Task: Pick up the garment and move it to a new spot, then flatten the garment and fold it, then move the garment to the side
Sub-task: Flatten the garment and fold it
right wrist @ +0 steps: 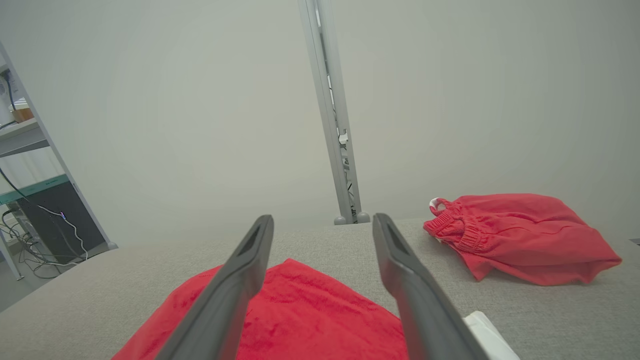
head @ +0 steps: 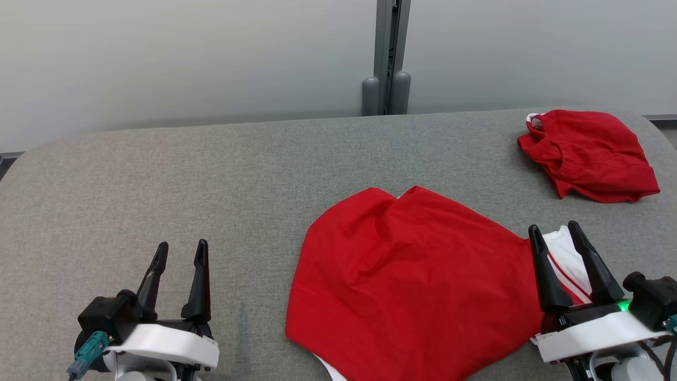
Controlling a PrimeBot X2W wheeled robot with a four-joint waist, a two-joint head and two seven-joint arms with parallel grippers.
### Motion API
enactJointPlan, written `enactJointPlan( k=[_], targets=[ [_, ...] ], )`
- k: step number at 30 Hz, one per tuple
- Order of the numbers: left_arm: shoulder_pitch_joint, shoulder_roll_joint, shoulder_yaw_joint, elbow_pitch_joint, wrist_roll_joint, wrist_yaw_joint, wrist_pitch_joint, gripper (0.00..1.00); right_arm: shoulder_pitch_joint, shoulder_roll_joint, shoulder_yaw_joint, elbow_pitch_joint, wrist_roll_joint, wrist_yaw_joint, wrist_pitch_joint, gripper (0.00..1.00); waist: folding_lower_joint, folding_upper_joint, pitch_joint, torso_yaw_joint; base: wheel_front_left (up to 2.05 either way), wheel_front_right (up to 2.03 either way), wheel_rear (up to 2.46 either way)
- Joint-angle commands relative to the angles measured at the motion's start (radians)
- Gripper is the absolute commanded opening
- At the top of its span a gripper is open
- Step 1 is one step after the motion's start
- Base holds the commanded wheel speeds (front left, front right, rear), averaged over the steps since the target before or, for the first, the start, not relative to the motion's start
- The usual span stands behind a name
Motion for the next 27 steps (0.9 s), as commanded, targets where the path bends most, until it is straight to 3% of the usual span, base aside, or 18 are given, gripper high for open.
enactJointPlan(
  k=[1,13,17,22,25,27],
  targets=[
    [-0.005,0.003,0.001,0.002,-0.002,-0.002,-0.004,1.0,-0.007,-0.004,-0.001,-0.002,0.004,0.0,-0.004,1.0,0.0,0.0,0.0,-0.002,0.0,0.0,0.0],
    [-0.011,0.005,-0.004,0.012,0.001,-0.005,-0.004,1.0,-0.013,-0.002,0.0,-0.003,0.005,0.0,-0.004,1.0,0.0,0.0,-0.002,-0.015,0.0,0.0,0.0],
    [-0.065,0.043,-0.026,0.03,0.017,-0.007,0.031,1.0,-0.02,-0.002,-0.003,-0.009,0.006,0.0,-0.004,1.0,0.0,0.0,0.007,-0.031,0.0,0.0,0.0],
    [-0.165,0.092,-0.072,0.068,-0.01,-0.014,0.184,1.0,-0.034,0.01,-0.016,-0.013,0.004,0.0,-0.004,1.0,0.0,0.0,0.019,-0.066,0.0,0.0,0.0],
    [-0.229,0.103,-0.108,0.081,-0.114,-0.017,0.321,1.0,-0.035,0.019,-0.021,-0.014,0.006,0.0,-0.004,1.0,0.0,0.0,0.024,-0.097,0.0,0.0,0.0],
    [-0.273,0.155,-0.166,0.069,-0.167,-0.015,0.413,1.0,-0.036,0.025,-0.024,-0.015,0.006,0.0,-0.004,1.0,0.0,0.0,0.028,-0.118,0.0,0.0,0.0]
  ],
)
